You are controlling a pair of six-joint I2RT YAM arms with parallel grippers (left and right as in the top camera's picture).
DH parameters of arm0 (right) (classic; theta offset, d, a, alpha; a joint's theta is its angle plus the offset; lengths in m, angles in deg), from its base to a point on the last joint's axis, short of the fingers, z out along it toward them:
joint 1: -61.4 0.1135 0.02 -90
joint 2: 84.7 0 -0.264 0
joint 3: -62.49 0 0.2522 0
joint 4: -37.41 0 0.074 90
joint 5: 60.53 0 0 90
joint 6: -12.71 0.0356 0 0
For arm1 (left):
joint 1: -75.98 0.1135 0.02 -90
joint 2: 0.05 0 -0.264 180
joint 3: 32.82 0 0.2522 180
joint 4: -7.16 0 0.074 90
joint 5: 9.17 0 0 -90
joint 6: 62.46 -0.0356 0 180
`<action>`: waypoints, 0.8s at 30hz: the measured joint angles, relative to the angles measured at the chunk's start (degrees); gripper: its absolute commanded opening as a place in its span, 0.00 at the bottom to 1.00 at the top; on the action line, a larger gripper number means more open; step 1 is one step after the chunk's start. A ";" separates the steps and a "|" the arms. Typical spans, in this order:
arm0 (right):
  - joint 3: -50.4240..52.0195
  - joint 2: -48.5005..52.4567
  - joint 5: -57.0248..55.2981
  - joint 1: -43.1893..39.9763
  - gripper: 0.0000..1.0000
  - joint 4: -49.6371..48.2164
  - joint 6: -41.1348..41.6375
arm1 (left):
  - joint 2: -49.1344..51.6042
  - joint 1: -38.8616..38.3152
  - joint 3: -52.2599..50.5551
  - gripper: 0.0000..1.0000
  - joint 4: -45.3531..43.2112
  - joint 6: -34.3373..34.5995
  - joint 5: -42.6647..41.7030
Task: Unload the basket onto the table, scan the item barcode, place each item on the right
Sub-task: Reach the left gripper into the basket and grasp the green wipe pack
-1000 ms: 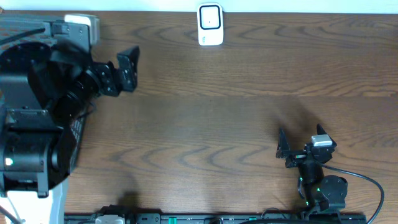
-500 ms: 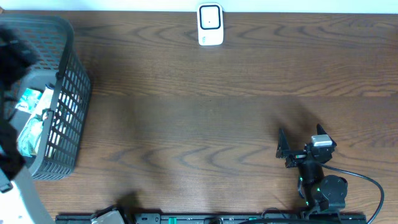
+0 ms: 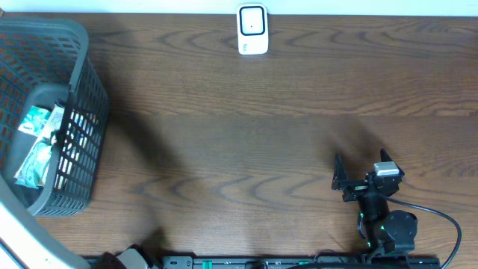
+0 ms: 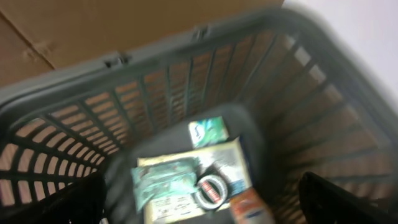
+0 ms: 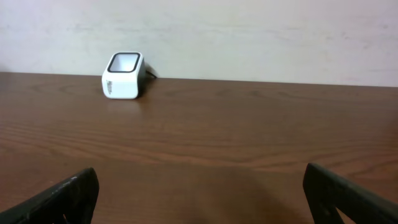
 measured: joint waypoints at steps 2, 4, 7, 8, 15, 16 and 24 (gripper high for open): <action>0.00 0.00 0.00 0.00 0.99 0.00 0.00 | 1.49 0.00 -1.73 0.98 -0.07 -2.43 -0.11; 0.00 0.00 0.00 0.00 0.99 0.00 0.00 | 2.91 0.00 -3.43 0.98 0.11 -4.24 -0.20; 0.00 -0.02 0.00 0.00 0.99 0.00 0.00 | 4.26 0.00 -5.81 0.99 0.50 -5.70 -0.15; 0.00 0.00 0.00 0.00 0.99 0.00 0.00 | 4.74 0.00 -6.64 0.98 0.59 -6.05 -0.09; 0.00 0.00 0.00 0.00 0.99 0.00 0.00 | 7.69 0.00 -12.22 0.99 0.37 -9.03 1.22; 0.00 0.00 0.00 0.00 0.99 0.00 0.00 | 8.24 0.00 -12.96 0.99 0.37 -9.31 1.92; 0.00 0.00 0.00 0.00 0.99 0.00 0.00 | 14.97 0.00 -14.71 0.99 0.59 -10.99 5.05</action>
